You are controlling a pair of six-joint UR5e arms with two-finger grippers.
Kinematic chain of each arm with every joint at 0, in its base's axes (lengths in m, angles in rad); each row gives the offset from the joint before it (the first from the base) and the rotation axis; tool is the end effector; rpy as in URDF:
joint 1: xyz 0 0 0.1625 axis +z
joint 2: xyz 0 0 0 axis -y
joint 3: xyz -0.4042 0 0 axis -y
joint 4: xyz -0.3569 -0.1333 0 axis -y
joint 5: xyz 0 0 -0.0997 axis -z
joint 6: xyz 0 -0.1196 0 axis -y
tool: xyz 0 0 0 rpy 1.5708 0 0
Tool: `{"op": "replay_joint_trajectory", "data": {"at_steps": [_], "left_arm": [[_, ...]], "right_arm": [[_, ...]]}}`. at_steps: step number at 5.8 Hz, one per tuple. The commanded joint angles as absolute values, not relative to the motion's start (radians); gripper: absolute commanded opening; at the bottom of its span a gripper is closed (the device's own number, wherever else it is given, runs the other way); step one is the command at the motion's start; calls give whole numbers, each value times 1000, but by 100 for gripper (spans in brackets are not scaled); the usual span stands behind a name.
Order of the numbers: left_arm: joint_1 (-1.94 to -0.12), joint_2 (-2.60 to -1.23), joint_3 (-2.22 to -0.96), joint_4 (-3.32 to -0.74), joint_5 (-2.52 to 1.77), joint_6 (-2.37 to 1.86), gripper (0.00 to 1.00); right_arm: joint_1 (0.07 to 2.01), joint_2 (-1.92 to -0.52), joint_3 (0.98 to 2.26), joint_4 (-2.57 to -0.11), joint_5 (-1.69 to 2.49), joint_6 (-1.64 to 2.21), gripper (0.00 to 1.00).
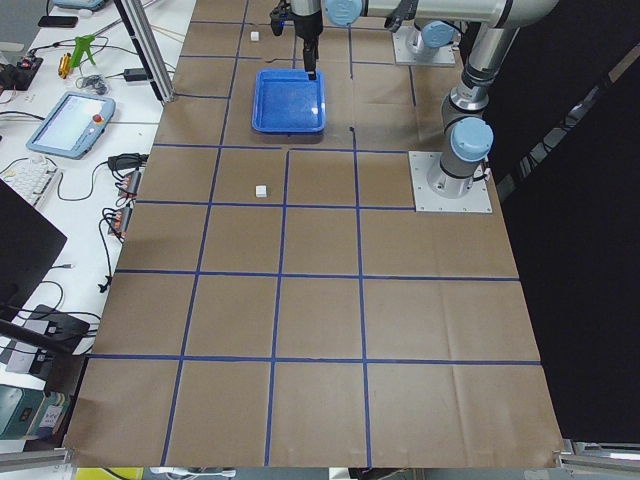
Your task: Assemble white blocks and place on blue tray
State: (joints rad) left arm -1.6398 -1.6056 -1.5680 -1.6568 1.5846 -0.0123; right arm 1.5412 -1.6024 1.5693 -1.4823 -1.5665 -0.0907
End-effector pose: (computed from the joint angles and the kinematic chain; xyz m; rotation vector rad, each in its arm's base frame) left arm -0.1628 -0.4455 0.4245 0.0897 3.1164 0.1831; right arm 0.1208 -0.4406 0.4534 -0.0955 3.1313 0.0862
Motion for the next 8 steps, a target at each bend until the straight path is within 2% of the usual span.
{"op": "replay_joint_trajectory", "data": {"at_steps": [1, 2, 4, 6, 8], "left_arm": [[-1631, -1609, -1569, -1651, 1586, -8, 99], [-1553, -1615, -1577, -1660, 1583, 39, 99], [-1413, -1664, -1578, -1640, 1588, 173, 98], [-1361, -1736, -1582, -1597, 1638, 256, 97], [-1321, -1863, -1601, -1313, 1750, 390, 97]], "right_arm": [[1542, -1591, 1569, -1486, -1572, -110, 100], [1536, -1574, 1566, -1500, -1572, -177, 100], [1525, -1501, 1565, -1610, -1575, -560, 100], [1456, -1413, 1540, -1718, -1583, -1146, 100], [1370, -1332, 1470, -1717, -1566, -1561, 99]]}}
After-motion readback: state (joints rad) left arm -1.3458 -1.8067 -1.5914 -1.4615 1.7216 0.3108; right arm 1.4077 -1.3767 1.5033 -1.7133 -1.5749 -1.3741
